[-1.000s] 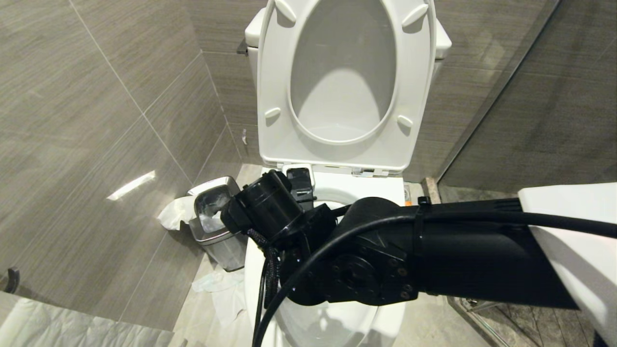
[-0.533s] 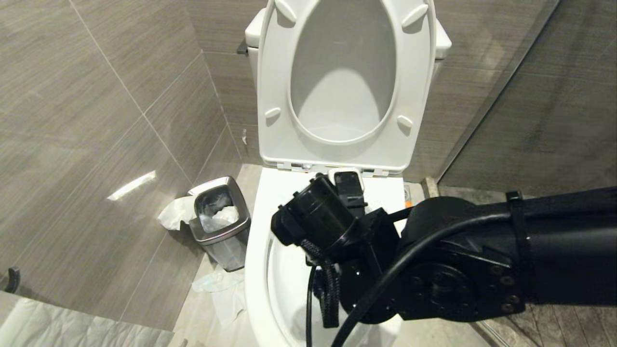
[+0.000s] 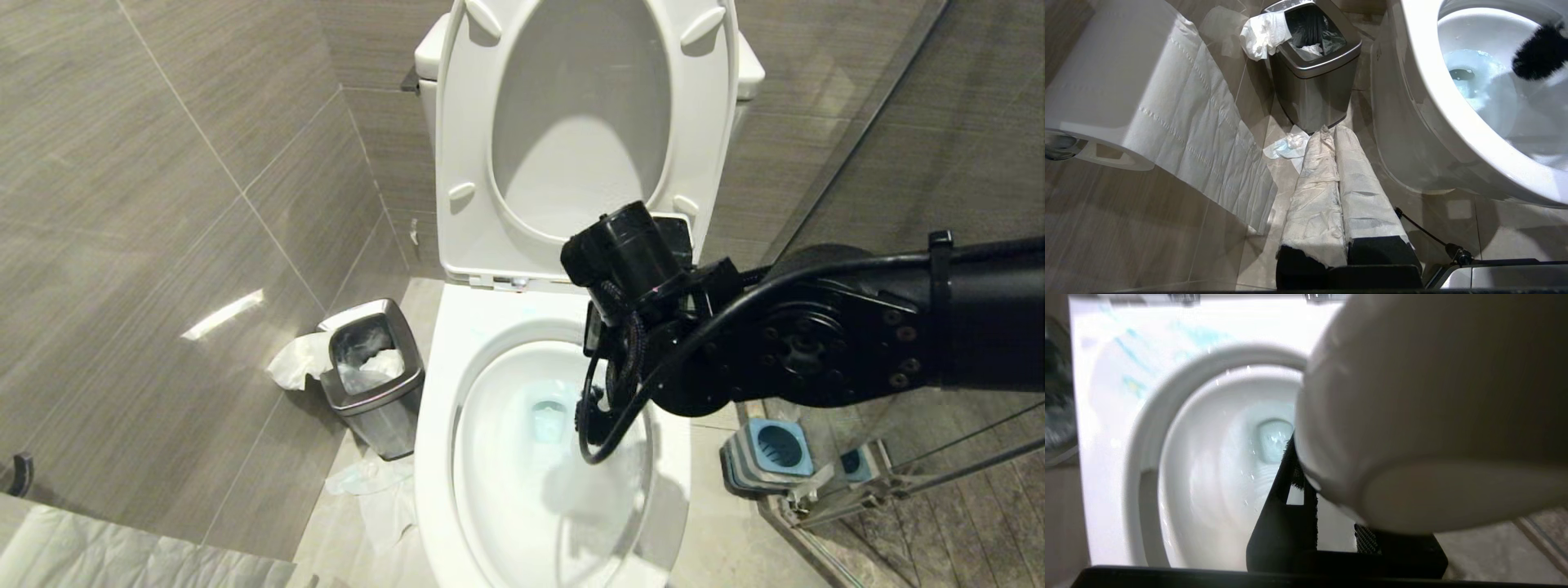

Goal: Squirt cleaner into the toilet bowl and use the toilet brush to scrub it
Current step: Scrub the toilet bowl

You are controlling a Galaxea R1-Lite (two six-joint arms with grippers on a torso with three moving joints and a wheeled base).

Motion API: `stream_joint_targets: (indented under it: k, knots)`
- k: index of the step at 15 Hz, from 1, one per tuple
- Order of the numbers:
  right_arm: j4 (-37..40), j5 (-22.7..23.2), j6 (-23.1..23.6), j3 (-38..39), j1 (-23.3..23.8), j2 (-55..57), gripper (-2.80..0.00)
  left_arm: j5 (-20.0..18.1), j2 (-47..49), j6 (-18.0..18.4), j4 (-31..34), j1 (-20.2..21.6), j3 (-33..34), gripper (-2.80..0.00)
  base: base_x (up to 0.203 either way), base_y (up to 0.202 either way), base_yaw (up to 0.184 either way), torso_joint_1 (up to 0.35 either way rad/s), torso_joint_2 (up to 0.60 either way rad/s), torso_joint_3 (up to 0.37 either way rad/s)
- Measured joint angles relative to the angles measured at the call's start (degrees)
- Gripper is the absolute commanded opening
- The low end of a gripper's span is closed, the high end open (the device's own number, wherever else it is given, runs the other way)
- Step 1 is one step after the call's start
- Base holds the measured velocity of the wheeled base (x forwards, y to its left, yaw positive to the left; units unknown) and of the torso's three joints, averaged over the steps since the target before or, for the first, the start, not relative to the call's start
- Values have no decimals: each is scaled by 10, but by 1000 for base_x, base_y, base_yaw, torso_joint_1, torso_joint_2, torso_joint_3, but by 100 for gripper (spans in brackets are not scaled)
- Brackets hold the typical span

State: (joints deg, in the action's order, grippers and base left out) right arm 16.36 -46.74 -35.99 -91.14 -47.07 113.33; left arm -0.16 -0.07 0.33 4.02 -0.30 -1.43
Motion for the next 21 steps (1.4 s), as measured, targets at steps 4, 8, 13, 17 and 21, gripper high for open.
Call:
stream_joint_targets:
  k: [4, 8, 13, 17, 21]
  knots:
    - [0, 1, 2, -114, 10, 67, -280, 0, 0, 0, 0, 1, 0, -280, 0, 0, 0, 0, 0, 0]
    - [1, 7, 19, -206, 1, 136, -280, 0, 0, 0, 0, 0, 0, -280, 0, 0, 0, 0, 0, 0]
    - [8, 19, 22, -219, -49, 162, -280, 0, 0, 0, 0, 0, 0, -280, 0, 0, 0, 0, 0, 0]
    - [30, 20, 0, -157, -104, 136, -280, 0, 0, 0, 0, 1, 0, -280, 0, 0, 0, 0, 0, 0]
    - [31, 18, -22, -42, -140, 76, -280, 0, 0, 0, 0, 0, 0, -280, 0, 0, 0, 0, 0, 0]
